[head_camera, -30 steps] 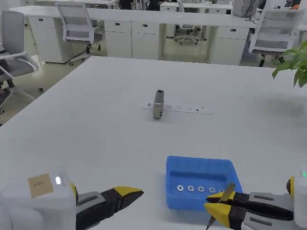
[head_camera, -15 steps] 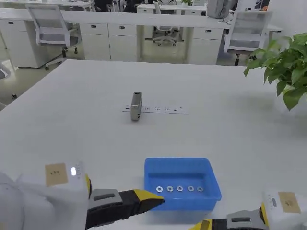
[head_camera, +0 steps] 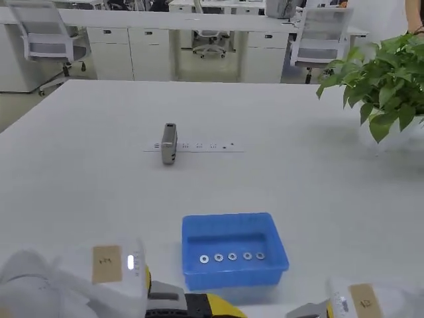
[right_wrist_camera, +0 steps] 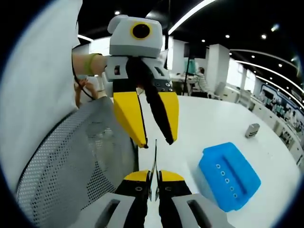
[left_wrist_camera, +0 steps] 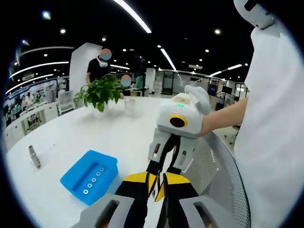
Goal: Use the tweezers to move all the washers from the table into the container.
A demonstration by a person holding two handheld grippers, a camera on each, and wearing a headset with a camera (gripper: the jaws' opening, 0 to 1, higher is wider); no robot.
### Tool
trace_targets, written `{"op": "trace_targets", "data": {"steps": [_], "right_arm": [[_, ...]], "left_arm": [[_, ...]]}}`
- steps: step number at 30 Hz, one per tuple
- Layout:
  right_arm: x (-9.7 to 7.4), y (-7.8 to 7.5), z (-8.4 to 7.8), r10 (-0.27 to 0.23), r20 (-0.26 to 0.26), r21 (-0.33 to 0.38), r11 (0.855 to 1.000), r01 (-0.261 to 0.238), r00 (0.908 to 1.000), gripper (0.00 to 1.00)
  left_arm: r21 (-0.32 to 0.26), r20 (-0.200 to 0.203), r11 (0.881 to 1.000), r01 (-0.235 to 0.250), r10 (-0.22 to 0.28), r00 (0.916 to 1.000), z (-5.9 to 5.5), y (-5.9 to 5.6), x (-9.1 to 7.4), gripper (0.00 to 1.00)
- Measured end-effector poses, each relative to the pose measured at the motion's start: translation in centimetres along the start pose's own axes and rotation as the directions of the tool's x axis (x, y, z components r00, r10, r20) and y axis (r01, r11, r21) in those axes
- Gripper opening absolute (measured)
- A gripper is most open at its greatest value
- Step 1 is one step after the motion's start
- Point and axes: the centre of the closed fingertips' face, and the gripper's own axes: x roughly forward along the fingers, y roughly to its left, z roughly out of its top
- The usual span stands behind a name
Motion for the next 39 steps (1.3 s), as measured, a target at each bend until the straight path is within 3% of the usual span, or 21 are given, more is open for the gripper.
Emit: {"op": "trace_targets", "data": {"steps": [3, 10, 13, 22, 26, 30, 34, 39], "right_arm": [[0.0, -0.1, -0.1, -0.002, -0.005, -0.005, 1.000, 0.002, 1.0000, 0.03], [0.3, -0.2, -0.4, 0.002, -0.026, -0.021, 1.000, -0.003, 0.9997, 0.03], [0.4, -0.2, -0.5, 0.001, -0.034, -0.024, 1.000, -0.002, 0.9994, 0.03], [0.3, -1.5, -1.2, -0.031, -0.060, -0.017, 0.999, 0.030, 0.9977, 0.04], [0.4, -2.0, -1.8, -0.035, -0.081, -0.016, 0.999, 0.034, 0.9961, 0.04], [0.7, -3.0, -2.6, -0.048, -0.120, -0.027, 0.999, 0.045, 0.9916, 0.05], [1.5, -3.8, -3.4, -0.038, -0.172, -0.059, 0.998, 0.028, 0.9844, 0.04], [2.5, -4.4, -4.4, -0.018, -0.190, -0.038, 0.999, 0.011, 0.9815, 0.05]], "left_arm": [[0.024, -0.034, 1.000, 0.018, -0.017, 0.9993, -0.4, -0.1, 0.1, 0.06], [0.080, -0.071, 0.995, 0.054, -0.049, 0.9963, -0.7, -0.3, 0.6, 0.00], [0.111, -0.109, 0.991, 0.070, -0.058, 0.9923, -1.2, -0.2, 0.7, 0.00], [0.128, -0.148, 0.990, 0.059, -0.040, 0.9882, -1.6, 0.9, 1.0, 0.00], [0.142, -0.188, 0.989, 0.051, -0.023, 0.9819, -2.3, 1.4, 1.2, 0.00], [0.194, -0.260, 0.980, 0.041, 0.011, 0.9655, -3.5, 2.4, 1.4, 0.00], [0.195, -0.282, 0.980, 0.038, 0.019, 0.9591, -4.2, 3.2, 1.9, 0.00], [0.194, -0.313, 0.980, 0.046, 0.018, 0.9497, -5.4, 4.2, 2.3, 0.00]]}}
